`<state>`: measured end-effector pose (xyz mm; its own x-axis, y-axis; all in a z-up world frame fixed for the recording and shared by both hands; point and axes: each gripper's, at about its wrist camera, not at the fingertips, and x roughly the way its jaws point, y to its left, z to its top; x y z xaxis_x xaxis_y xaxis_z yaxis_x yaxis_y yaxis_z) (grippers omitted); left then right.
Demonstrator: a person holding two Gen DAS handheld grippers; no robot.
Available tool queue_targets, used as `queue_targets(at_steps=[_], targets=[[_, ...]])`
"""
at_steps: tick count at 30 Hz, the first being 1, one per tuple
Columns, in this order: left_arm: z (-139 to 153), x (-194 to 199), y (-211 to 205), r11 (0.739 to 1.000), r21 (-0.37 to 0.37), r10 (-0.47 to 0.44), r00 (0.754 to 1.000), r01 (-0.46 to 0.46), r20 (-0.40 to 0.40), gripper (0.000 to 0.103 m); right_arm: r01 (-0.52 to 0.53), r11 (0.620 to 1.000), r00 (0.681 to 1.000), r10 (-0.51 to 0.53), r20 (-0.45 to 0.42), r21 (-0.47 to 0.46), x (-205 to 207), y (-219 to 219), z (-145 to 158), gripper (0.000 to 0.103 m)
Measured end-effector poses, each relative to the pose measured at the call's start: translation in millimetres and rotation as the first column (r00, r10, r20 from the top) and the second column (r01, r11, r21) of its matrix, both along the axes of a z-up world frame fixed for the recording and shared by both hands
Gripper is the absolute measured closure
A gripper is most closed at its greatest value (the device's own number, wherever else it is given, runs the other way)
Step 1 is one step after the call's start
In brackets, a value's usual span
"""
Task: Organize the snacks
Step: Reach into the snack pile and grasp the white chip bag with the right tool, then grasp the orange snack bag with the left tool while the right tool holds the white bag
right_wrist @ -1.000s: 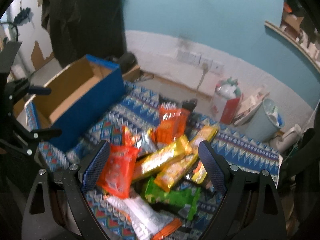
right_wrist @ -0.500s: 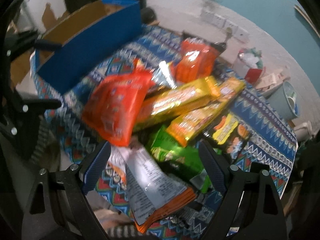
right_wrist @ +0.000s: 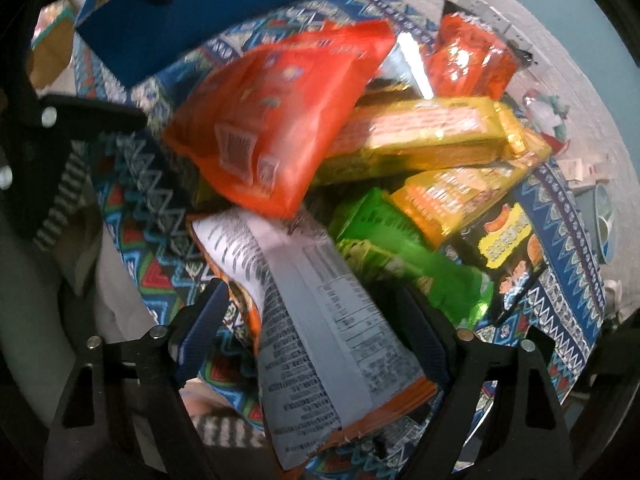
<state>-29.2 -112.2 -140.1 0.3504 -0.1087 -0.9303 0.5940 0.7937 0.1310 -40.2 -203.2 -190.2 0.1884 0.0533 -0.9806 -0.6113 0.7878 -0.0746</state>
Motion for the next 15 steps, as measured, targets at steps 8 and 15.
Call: queue_targets(at_steps=[8,15], targets=[[-1.9,2.2,-1.7,1.0,0.007,-0.001,1.0,0.001,-0.003,0.002,-0.018,1.0,0.996,0.018,-0.086,0.0,-11.0,2.6,-17.7,0.069],[0.6,8.7,-2.0,1.0,-0.009,0.002,1.0,-0.002,0.009,0.002,0.067,0.996,0.995,-0.061,-0.08,0.065,-7.1,-13.1,11.2,0.071]])
